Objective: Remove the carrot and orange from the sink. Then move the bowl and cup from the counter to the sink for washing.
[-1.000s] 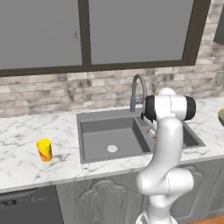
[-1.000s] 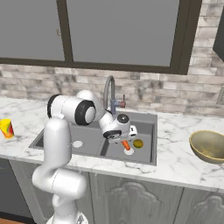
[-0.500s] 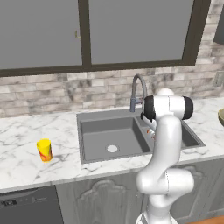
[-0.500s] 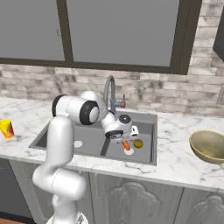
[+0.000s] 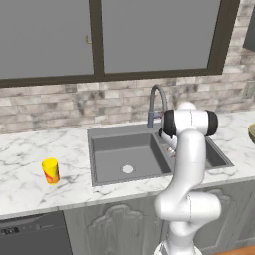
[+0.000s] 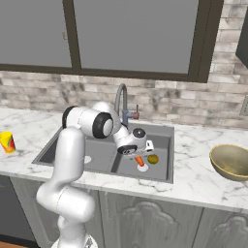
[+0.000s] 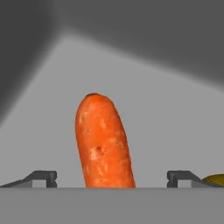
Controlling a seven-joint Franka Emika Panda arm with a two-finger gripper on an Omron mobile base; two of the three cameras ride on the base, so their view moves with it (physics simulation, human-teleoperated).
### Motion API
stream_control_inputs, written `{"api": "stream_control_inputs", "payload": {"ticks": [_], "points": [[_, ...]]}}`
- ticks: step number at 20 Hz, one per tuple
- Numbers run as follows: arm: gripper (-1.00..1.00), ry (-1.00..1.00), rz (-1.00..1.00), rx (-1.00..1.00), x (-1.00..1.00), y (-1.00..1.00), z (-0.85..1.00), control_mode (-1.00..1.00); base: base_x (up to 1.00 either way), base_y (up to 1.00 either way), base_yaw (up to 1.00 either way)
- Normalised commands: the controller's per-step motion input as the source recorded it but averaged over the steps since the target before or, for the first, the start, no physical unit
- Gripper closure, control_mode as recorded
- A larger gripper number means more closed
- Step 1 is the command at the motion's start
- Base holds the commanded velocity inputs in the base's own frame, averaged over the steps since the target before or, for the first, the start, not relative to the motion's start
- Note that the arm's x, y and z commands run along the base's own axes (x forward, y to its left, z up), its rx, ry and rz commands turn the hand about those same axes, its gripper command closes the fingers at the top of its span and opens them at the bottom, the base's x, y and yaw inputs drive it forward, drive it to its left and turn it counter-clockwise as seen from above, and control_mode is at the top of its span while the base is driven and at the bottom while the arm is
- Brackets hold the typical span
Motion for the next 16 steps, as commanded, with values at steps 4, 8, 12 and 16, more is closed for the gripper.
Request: {"api": "stream_control_inputs", "payload": {"ticks": [4,8,12,16], "points": [[-1.00,0.00,0.00,0.00,0.09,0.00,-0.20,-1.00,0.00,0.00,0.00],[-1.00,0.00,0.00,0.00,0.11,0.00,-0.21,-1.00,0.00,0.00,0.00],[1.00,0.00,0.00,0.00,0.03,0.00,-0.21,-1.00,0.00,0.00,0.00],[1.00,0.01,0.00,0.00,-0.02,0.00,-0.24,-1.00,0.00,0.00,0.00]]}}
